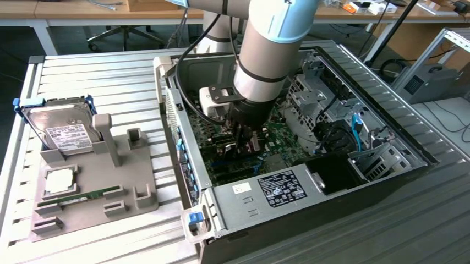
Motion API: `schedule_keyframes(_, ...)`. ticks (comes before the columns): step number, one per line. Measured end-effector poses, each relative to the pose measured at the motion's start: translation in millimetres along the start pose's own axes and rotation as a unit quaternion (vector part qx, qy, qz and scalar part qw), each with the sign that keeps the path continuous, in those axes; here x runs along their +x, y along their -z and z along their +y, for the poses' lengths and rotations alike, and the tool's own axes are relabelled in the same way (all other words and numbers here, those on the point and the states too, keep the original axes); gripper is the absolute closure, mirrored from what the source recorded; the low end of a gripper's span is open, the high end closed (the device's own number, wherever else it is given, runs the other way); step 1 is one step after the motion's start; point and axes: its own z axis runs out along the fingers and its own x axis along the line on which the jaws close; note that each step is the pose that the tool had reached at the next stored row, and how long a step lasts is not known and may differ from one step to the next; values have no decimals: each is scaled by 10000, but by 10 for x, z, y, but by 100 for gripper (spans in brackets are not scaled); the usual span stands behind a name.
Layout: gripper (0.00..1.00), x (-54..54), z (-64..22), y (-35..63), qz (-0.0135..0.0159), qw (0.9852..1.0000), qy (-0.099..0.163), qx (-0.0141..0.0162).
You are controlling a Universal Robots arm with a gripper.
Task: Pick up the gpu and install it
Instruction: 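Insert the gpu into the slot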
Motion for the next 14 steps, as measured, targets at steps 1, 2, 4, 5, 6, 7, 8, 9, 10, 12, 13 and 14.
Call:
schedule_keyframes(1, 72, 0, 0, 0, 0, 10000, 0, 0)
schedule_keyframes(2, 72, 0, 0, -1, -2, 10000, 0, 1)
schedule_keyframes(4, 65, 0, 0, -1, -1, 10000, 0, 1)
schedule_keyframes(5, 65, 0, 0, -1, 0, 10000, 0, 0)
schedule_keyframes(6, 65, 0, 0, 0, 0, 10000, 0, 0)
schedule_keyframes(7, 65, 0, 0, 0, 0, 10000, 0, 0)
schedule_keyframes(8, 65, 0, 0, 2, 0, 10000, 0, 0)
schedule_keyframes(9, 65, 0, 1, 9, 2, 10000, 0, -1)
schedule_keyframes(10, 65, -1, 1, 25, 0, 10000, 0, 0)
schedule_keyframes(12, 65, -3, 1, 59, 0, 10000, 0, 0)
schedule_keyframes(13, 65, -4, 1, 82, 0, 10000, 0, 1)
schedule_keyframes(14, 65, -5, 2, 101, 0, 10000, 0, 1)
